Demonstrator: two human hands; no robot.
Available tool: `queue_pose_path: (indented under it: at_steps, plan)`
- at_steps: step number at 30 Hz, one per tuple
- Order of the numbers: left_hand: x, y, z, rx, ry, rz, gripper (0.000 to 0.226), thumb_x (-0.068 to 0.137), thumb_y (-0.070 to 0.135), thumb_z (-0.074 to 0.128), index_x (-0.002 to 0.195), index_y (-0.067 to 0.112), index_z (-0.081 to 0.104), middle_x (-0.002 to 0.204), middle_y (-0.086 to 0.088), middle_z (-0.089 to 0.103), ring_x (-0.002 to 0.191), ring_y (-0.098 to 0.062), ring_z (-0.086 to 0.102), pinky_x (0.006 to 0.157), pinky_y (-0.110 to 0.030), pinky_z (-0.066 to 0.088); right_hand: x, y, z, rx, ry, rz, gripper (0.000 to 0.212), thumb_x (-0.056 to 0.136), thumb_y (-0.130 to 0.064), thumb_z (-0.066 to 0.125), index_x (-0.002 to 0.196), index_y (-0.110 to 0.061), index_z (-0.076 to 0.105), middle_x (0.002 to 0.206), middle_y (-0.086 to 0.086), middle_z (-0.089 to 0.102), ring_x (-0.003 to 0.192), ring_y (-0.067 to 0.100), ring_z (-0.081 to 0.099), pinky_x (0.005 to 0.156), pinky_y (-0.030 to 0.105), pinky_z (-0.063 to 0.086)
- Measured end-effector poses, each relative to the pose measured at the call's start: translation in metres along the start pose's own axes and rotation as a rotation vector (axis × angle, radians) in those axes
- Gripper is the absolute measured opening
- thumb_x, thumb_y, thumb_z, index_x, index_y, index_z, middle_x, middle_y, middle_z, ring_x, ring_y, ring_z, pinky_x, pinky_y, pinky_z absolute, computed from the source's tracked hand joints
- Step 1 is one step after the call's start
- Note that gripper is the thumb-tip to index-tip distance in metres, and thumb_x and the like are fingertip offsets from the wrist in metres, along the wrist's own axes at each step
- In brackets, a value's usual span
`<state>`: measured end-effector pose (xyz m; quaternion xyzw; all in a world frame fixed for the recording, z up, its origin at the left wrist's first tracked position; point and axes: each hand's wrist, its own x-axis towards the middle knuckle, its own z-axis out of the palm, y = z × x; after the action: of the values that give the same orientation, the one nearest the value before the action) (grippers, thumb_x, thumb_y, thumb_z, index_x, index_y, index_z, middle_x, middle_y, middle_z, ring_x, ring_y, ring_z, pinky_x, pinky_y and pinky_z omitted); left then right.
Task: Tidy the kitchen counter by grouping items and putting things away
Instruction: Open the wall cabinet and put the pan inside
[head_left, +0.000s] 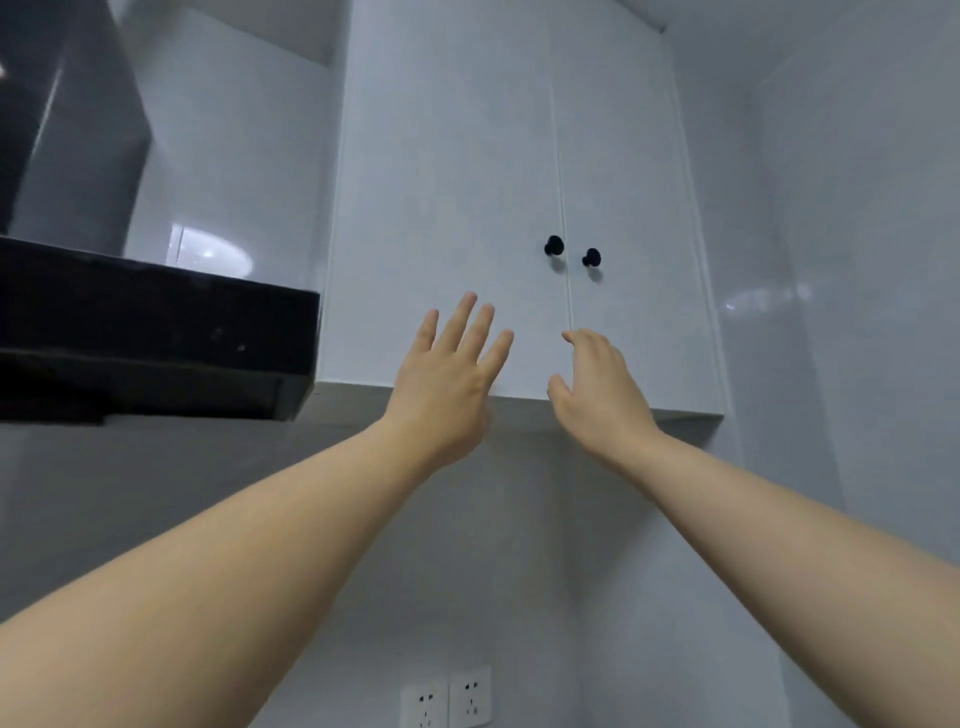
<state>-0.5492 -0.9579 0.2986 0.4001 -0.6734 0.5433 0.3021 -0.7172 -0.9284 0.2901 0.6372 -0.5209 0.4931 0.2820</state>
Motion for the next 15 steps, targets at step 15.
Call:
queue_pose_path:
  at_steps: [15]
  plan:
    - [0.116, -0.039, 0.029, 0.001, 0.112, -0.148, 0.069, 0.094, 0.055, 0.025, 0.152, 0.026, 0.002, 0.159, -0.008, -0.006, 0.146, -0.027, -0.013, 0.116, -0.050, -0.001, 0.129, 0.029, 0.025, 0.412, 0.102, 0.060, 0.061, 0.088, -0.012, 0.048, 0.145, -0.015, 0.027, 0.146, 0.003, 0.034, 0.130, 0.017, 0.038, 0.093, 0.024, 0.032]
